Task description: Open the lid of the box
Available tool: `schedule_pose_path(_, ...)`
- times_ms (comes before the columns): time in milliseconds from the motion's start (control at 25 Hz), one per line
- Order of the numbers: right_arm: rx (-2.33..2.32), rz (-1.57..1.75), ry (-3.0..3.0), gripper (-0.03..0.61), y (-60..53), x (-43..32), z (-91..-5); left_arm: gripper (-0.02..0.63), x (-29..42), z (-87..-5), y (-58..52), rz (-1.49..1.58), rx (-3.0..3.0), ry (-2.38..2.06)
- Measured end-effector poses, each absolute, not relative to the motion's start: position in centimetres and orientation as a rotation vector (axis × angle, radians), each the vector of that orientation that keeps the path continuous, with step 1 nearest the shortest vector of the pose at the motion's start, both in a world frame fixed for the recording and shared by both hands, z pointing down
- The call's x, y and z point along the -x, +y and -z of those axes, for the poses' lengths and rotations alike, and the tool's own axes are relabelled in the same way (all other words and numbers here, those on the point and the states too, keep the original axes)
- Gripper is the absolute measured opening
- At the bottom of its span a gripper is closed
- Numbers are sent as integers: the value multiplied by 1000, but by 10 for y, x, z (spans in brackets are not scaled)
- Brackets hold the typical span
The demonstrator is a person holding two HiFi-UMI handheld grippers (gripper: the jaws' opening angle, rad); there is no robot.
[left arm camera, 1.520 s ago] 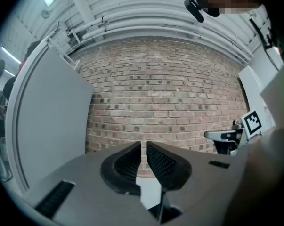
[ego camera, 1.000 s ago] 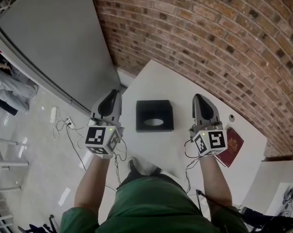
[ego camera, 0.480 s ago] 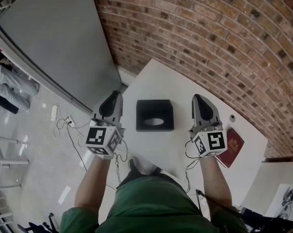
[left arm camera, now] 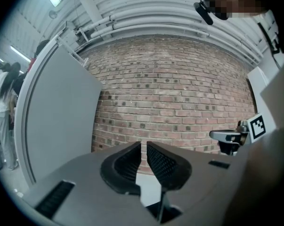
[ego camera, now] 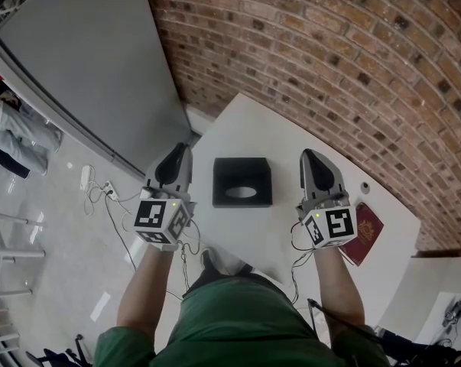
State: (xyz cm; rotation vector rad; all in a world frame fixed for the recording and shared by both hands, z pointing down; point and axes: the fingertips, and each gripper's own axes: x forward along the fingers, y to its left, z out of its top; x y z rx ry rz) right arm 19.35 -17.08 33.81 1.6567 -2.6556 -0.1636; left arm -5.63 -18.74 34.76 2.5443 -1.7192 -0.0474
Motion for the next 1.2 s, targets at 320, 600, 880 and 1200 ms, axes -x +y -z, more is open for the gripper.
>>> schedule_pose_path(320, -1652, 152, -2667, 2, -172, -201, -338, 37, 51, -347, -187, 44, -2538, -1726)
schedule_pose_path(600, -1627, 148, -2688, 2, -170, -201, -339, 37, 47, -348, -186, 10, -2540, -1739)
schedule_pose_path(880, -1607, 149, -2699, 2, -171, -206, -342, 37, 43, -352, -184, 13, -2518, -1754)
schedule_pose_path(1200, -1581, 148, -2711, 2, -170, -210, -342, 37, 35, -357, -182, -16, -2519, -1743)
